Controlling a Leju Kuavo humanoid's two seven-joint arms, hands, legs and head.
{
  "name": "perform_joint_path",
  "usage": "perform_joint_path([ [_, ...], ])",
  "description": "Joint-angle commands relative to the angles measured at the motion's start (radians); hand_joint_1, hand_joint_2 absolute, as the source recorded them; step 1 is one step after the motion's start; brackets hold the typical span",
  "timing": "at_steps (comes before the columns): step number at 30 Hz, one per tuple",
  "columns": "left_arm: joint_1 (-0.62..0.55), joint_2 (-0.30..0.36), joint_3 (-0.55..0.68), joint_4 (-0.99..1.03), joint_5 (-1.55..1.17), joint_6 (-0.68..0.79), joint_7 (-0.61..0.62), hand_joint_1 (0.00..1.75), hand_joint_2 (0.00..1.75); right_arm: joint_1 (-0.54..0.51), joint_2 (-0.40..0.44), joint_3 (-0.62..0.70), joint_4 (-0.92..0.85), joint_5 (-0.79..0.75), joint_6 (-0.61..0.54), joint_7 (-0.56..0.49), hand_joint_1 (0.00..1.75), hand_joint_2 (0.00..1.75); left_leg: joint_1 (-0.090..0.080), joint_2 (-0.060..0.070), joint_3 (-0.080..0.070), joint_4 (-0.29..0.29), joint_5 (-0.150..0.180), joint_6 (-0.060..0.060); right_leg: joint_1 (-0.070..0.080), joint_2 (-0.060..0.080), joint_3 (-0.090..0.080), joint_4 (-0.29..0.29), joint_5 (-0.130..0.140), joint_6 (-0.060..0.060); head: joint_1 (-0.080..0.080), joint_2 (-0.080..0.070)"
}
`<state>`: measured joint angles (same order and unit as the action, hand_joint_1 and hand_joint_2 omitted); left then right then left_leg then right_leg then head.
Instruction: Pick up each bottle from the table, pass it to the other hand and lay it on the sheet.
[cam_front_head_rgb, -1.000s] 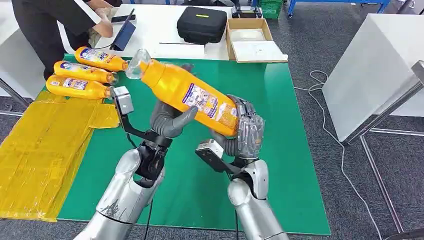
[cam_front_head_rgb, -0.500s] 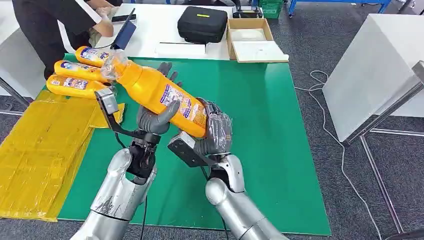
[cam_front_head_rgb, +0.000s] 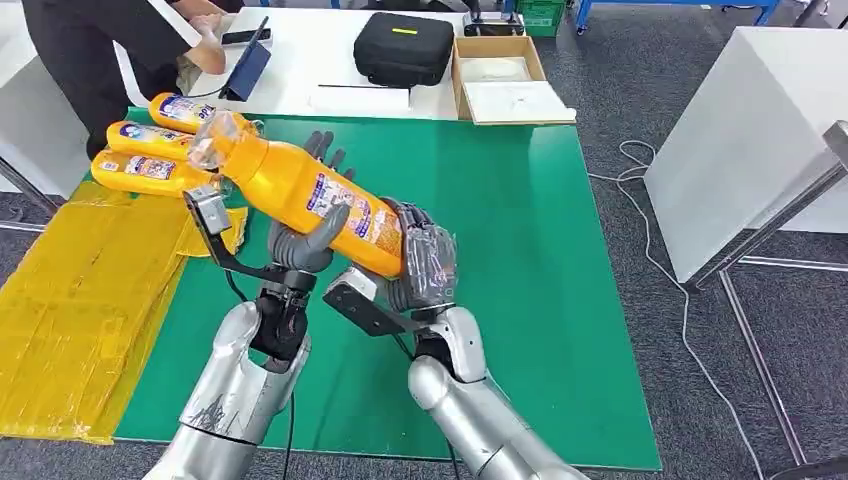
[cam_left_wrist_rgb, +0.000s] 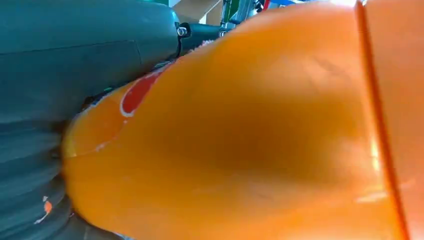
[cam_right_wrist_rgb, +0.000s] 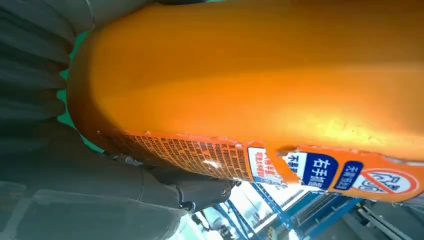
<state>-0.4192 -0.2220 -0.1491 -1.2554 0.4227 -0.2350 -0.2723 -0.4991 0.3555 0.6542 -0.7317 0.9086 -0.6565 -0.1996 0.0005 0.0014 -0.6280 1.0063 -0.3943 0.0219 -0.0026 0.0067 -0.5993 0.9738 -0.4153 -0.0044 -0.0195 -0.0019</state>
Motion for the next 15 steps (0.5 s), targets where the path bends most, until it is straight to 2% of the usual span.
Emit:
perform_joint_path([
  [1, -0.114, -0.01, -0.04, 0.109, 0.001, -0.023, -0.026, 1.75, 1.75, 0.022, -0.006, 0.131, 0.127, 0.077, -0.042, -0.018, 1.71, 1.75, 0.001, -0.004, 0.002, 0.0, 0.0, -0.002, 0.001, -0.005, 0.004, -0.001, -0.001, 0.0, 0.0, 0.0],
  [9, -0.107, -0.011, -0.035, 0.084, -0.002, -0.021, -0.029, 1.75, 1.75, 0.021, -0.006, 0.126, 0.127, 0.078, -0.042, -0.019, 1.73, 1.75, 0.001, -0.004, 0.002, 0.0, 0.0, -0.001, 0.001, -0.005, 0.003, -0.001, -0.002, 0.0, 0.0, 0.0],
  [10, -0.107, -0.011, -0.035, 0.084, -0.002, -0.021, -0.029, 1.75, 1.75, 0.021, -0.006, 0.126, 0.127, 0.078, -0.042, -0.019, 1.75, 1.75, 0.0, -0.007, 0.006, 0.0, -0.002, -0.003, 0.0, -0.007, 0.008, 0.0, -0.004, 0.0, 0.0, 0.0],
  [15, -0.084, -0.012, -0.022, 0.037, -0.013, -0.015, -0.031, 1.75, 1.75, 0.018, -0.006, 0.123, 0.126, 0.057, -0.042, -0.027, 1.75, 1.75, 0.001, -0.003, 0.002, 0.0, -0.001, -0.002, 0.001, -0.004, 0.003, 0.0, -0.001, 0.0, 0.0, 0.0],
])
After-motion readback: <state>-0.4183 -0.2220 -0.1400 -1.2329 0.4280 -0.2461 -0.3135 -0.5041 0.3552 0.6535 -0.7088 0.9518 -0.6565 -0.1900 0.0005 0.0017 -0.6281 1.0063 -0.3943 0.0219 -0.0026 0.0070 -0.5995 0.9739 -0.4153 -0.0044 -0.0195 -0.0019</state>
